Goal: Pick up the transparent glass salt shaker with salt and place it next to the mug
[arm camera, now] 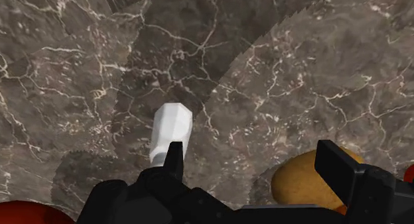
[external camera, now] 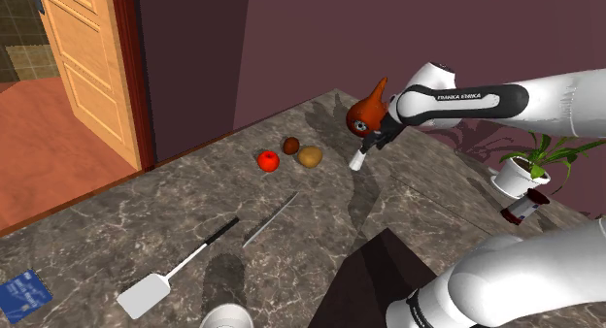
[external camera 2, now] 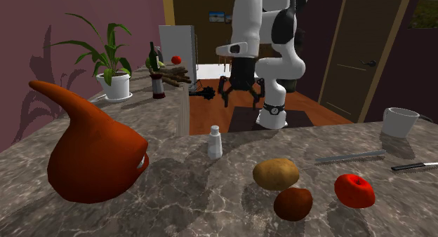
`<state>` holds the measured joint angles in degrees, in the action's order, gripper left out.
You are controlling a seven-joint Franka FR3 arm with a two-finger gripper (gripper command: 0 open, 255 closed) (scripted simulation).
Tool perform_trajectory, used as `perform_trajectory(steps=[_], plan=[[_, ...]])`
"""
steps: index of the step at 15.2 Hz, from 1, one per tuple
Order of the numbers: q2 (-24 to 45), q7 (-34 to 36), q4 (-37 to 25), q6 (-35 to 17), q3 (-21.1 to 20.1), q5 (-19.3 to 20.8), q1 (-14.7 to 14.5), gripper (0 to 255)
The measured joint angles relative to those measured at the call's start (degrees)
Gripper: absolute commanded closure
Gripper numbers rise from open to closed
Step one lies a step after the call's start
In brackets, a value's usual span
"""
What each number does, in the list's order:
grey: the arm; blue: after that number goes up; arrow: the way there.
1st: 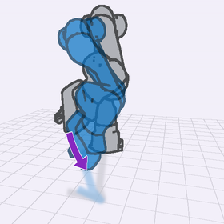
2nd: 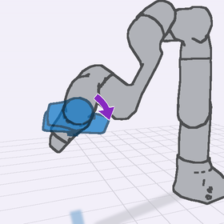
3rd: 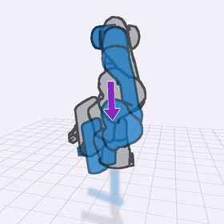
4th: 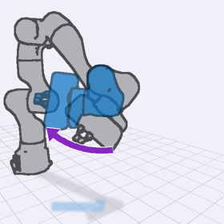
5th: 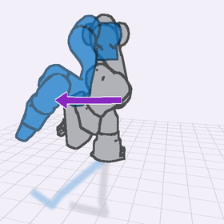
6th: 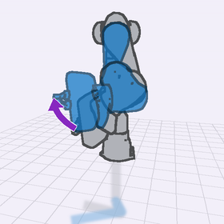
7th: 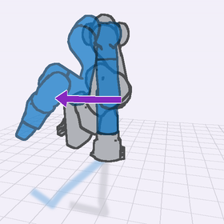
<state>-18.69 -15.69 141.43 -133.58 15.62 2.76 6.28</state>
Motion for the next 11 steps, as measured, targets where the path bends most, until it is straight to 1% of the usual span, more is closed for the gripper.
perform_trajectory(steps=[3,6,11], plan=[[5.4,-3.7,-1.6,-4.4,2.5,-1.5,0.2,0],[11.9,-8.2,-5.1,-7.9,4.9,-4.5,0.1,0],[16.7,-11.3,-6.0,-11.8,5.7,-7.6,0.0,0]])
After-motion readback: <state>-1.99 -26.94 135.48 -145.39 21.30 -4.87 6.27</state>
